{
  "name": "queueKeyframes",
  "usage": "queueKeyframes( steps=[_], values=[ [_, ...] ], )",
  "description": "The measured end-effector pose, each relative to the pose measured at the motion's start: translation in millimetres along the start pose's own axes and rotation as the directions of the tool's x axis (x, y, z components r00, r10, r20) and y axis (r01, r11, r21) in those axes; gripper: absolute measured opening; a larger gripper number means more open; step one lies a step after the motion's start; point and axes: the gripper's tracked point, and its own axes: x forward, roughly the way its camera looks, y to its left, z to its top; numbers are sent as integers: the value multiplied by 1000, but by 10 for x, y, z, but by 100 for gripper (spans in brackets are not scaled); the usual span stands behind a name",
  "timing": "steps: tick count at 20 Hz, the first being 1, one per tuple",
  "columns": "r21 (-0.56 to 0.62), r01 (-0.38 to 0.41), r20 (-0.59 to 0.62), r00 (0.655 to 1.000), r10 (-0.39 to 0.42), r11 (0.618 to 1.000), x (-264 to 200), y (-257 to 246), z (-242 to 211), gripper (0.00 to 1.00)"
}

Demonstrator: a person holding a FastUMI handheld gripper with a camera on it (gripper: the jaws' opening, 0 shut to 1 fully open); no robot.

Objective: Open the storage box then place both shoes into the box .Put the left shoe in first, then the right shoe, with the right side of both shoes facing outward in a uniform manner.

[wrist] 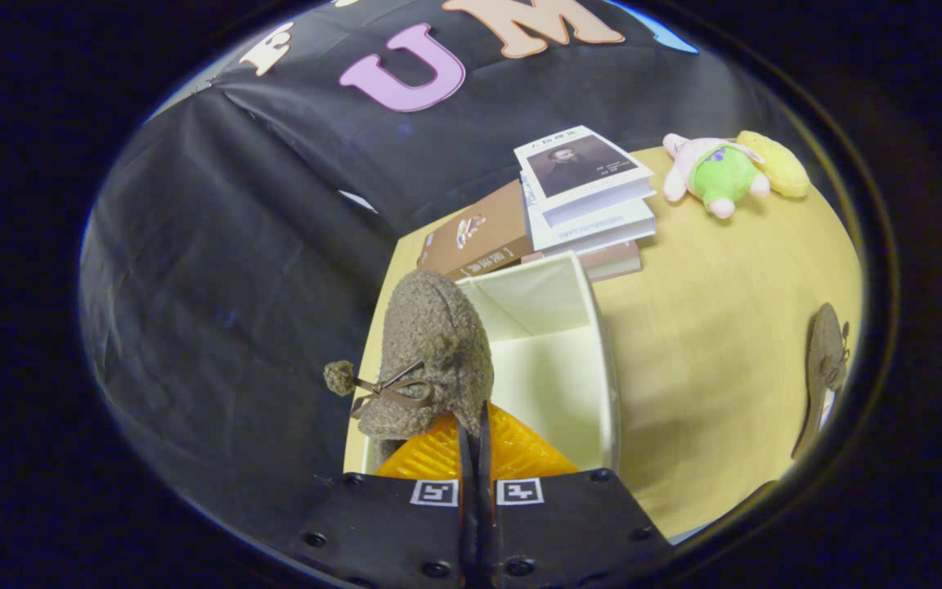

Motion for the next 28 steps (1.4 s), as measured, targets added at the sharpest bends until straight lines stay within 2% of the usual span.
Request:
queueKeyframes(
  steps=[11,15,18,23,28],
  values=[
    [-57,169,-91,981,-173,984,642,-87,-389,3],
    [-107,197,-116,971,-209,975,763,-110,-482,5],
    [-153,197,-122,969,-216,968,819,-108,-537,16],
    [-189,121,-137,980,-148,974,692,36,-557,33],
    [-250,32,-67,997,-50,968,379,155,-394,75]
  ],
)
